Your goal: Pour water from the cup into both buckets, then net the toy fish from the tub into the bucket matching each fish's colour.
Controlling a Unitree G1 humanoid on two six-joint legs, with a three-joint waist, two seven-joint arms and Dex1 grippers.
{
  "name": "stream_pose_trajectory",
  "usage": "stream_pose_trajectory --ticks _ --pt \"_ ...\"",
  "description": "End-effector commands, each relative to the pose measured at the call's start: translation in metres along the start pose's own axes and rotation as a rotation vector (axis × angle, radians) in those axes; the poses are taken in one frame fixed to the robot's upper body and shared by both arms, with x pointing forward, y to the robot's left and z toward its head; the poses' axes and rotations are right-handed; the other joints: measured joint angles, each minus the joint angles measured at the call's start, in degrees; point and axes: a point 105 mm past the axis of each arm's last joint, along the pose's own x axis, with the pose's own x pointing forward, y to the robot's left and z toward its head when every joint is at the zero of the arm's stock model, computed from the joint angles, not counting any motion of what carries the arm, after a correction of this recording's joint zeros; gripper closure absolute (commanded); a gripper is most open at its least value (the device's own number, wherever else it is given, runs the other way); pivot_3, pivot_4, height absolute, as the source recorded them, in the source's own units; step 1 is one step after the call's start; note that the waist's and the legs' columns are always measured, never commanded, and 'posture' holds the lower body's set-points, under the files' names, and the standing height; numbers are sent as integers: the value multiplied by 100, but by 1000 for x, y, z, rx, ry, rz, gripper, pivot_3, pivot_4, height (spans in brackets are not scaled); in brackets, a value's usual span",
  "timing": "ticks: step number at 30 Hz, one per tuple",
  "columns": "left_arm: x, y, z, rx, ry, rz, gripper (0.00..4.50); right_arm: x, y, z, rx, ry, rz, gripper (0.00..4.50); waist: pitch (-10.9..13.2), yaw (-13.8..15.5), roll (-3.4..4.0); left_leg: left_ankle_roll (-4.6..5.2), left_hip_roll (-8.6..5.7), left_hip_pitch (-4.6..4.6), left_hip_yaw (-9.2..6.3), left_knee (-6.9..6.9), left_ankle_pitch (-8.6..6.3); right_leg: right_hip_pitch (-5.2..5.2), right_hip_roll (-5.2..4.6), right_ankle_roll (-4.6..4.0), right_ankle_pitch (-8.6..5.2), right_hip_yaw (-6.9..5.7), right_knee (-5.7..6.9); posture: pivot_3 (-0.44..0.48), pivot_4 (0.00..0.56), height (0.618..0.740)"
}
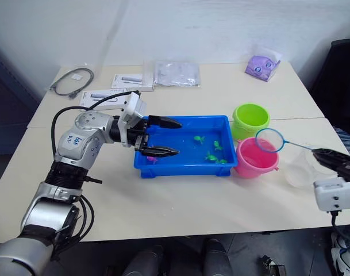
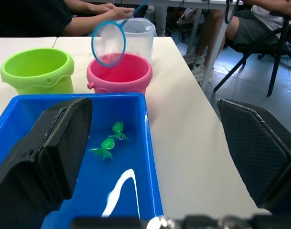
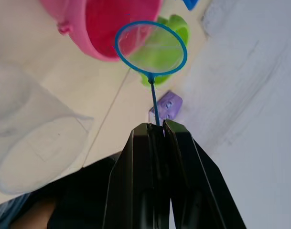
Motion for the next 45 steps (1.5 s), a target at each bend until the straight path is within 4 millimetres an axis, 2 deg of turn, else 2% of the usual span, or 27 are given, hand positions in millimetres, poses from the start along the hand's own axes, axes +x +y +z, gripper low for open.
stream_pose_trajectory --ticks 1,4,7,11,17,20,25,30,38,45 --pt "-6 -1 6 40 3 9 10 -2 -18 -6 129 8 -101 4500 0 -11 0 0 0 0 2 -1 0 -1 0 0 0 1 0 0 150 735" --pt "-16 -1 -1 21 34 30 10 6 -32 11 396 -116 -159 4500 0 -25 1 0 3 0 3 1 0 0 0 0 0 1 1 0 150 735" --pt "-38 -1 -13 -9 91 87 10 28 -46 45 719 -311 -144 4500 -1 -80 2 -2 13 3 1 1 0 -1 3 -1 0 -2 4 0 150 735" --pt "-70 -7 -29 -24 199 190 10 64 -61 85 776 -463 -72 4500 2 -148 6 -11 17 3 -8 4 -4 -4 -3 -8 -4 -1 9 0 150 735" --pt "-111 -18 -33 -60 286 326 10 122 -83 130 688 -605 -43 4500 4 -100 8 -12 9 -17 -30 6 -5 -14 -8 -10 -5 -1 -2 0 150 735" --pt "-116 -21 -32 -64 299 351 10 133 -86 136 655 -618 -43 4500 5 -57 8 -10 -3 -19 -32 6 -5 -14 -13 -9 -5 -12 -3 0 150 735" --pt "-129 -37 -33 -102 326 427 10 164 -87 165 624 -702 6 4500 4 -132 8 -6 -3 -17 -23 5 -7 -17 -11 -9 -5 -25 -1 0 150 735" --pt "-135 -42 -33 -116 334 480 10 176 -90 178 569 -741 9 4500 5 -167 10 -12 6 -17 -25 2 -9 -23 -7 -10 -5 -35 7 0 150 735" --pt "-137 -44 -29 -108 328 515 10 192 -88 184 421 -718 -11 4500 6 -180 11 -14 6 -14 -24 3 -10 -23 -6 -11 -6 -35 10 0 150 735" --pt "-137 -44 -28 -104 324 526 10 180 -86 196 353 -811 -6 4500 6 -200 11 -17 8 -13 -23 2 -11 -23 -4 -11 -6 -36 9 0 150 735"
